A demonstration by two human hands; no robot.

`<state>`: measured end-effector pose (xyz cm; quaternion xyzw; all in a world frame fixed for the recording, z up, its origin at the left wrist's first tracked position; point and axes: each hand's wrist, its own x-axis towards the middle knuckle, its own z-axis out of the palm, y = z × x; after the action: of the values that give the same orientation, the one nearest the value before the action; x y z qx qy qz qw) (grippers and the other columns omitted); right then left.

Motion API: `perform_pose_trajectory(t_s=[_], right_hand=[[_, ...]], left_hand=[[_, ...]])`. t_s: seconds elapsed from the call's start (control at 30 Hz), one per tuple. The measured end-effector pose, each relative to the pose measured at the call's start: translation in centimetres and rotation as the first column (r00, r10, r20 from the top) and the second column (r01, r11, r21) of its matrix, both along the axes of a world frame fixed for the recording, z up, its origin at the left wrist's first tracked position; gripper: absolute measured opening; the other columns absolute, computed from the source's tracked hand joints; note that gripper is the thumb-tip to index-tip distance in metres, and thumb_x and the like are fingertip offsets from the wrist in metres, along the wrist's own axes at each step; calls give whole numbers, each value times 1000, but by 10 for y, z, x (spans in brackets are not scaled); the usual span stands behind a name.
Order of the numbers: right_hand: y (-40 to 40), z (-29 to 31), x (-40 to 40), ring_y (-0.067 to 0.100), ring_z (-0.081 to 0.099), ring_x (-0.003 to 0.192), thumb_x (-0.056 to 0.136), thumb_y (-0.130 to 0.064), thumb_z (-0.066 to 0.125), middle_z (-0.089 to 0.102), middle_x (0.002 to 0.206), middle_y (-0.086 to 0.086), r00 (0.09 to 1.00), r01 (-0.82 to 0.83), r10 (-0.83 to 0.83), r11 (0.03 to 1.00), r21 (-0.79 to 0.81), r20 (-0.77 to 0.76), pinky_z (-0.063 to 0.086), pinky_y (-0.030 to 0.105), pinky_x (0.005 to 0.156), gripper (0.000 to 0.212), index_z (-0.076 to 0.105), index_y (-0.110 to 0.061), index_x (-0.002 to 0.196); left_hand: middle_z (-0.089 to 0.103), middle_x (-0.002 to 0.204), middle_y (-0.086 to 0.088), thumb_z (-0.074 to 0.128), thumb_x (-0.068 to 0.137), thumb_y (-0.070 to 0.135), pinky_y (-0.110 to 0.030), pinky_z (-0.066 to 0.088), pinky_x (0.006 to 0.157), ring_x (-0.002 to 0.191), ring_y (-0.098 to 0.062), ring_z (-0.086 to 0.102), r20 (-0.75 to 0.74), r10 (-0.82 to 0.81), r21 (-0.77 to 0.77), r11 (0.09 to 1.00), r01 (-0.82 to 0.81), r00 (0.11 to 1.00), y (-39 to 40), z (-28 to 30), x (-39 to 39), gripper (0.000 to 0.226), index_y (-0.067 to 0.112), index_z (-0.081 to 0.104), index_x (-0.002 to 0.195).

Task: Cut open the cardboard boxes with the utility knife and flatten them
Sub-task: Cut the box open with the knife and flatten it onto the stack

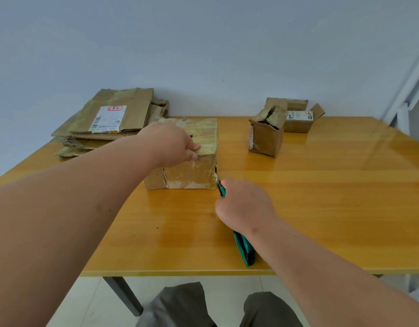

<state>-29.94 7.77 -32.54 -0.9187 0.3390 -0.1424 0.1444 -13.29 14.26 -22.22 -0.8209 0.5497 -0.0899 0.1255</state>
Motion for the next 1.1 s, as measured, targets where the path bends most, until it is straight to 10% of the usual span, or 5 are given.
perform_pose_trajectory(t_s=[0.2, 0.37, 1.1], right_hand=[[0, 1, 1, 8, 50, 60, 88, -24, 45, 52, 68, -9, 999, 7, -6, 999, -49, 31, 33, 27, 50, 19, 59, -22, 101], [2, 6, 5, 12, 47, 59, 85, -19, 46, 50, 67, -6, 999, 14, -15, 1000, -18, -45, 28, 28, 51, 16, 42, -24, 71], [10, 17, 7, 15, 51, 59, 80, -12, 46, 55, 67, -2, 965, 45, -25, 996, 71, -263, 37, 28, 51, 15, 52, -20, 70]], left_hand=[[56, 137, 6, 39, 99, 53, -29, 35, 77, 123, -21, 52, 4, -2, -4, 1000, 2, 1000, 1, 0, 0, 43, 42, 44, 140], [53, 139, 8, 39, 99, 53, -30, 33, 76, 125, -21, 50, 19, -9, 7, 1000, 9, 1000, -1, 0, 1, 44, 43, 43, 141], [59, 132, 7, 40, 97, 55, -29, 35, 71, 117, -19, 55, 4, -15, -6, 1000, 15, 1000, 0, 0, 0, 42, 43, 48, 137]])
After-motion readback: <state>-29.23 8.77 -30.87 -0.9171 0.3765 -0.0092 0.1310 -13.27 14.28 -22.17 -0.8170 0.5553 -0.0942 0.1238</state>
